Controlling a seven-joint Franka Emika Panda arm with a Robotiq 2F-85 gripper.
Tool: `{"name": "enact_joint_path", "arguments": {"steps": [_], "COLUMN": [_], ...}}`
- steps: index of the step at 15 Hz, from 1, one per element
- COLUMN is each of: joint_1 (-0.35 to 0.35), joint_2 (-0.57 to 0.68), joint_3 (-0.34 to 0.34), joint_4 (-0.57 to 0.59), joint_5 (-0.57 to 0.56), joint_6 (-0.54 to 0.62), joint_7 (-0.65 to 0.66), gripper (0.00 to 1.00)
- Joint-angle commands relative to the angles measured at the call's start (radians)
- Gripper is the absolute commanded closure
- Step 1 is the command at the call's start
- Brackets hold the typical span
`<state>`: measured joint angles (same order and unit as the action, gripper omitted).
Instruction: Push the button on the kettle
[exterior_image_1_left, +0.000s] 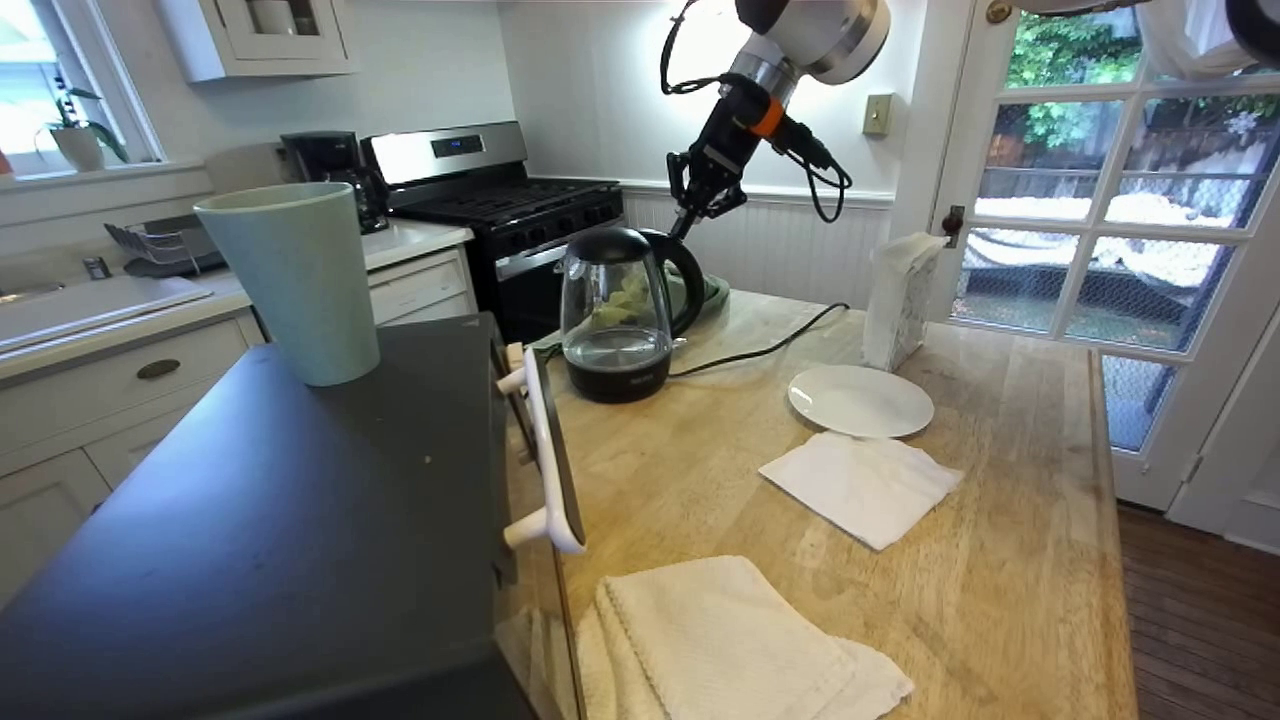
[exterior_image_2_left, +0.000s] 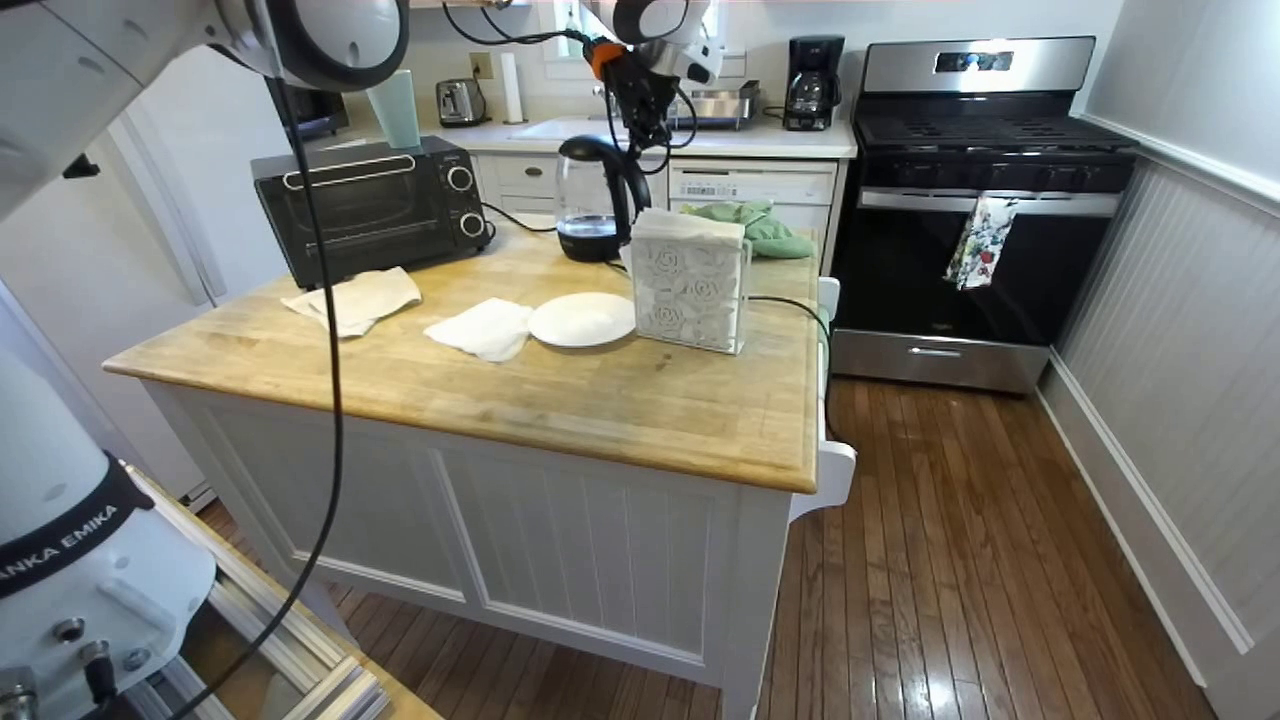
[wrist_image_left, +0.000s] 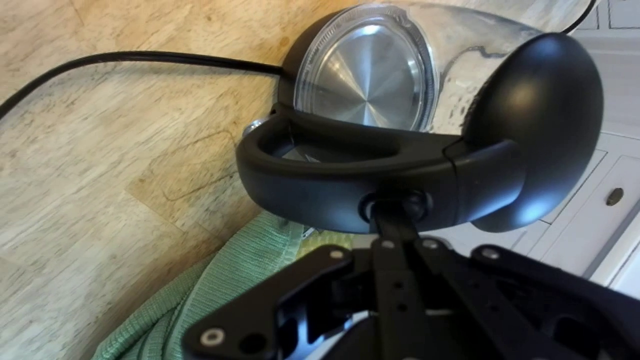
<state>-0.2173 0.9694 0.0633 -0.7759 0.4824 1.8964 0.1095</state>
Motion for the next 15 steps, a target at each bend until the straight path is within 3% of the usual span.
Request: {"name": "enact_joint_path", "arguments": {"steps": [1, 8, 15], "joint_1": [-0.049, -0.093, -0.084], "joint_2": [0.020, 0.013, 0.010], "joint_3": [0.022, 0.052, 0.096], "joint_4": [0.010, 0.006, 0.027], "joint_5": [0.039, 0.078, 0.085], "joint_6": [-0.050, -0.056, -0.048], "joint_7": [-0.001, -0.021, -0.028], "gripper": [1.00, 1.00, 1.00]}}
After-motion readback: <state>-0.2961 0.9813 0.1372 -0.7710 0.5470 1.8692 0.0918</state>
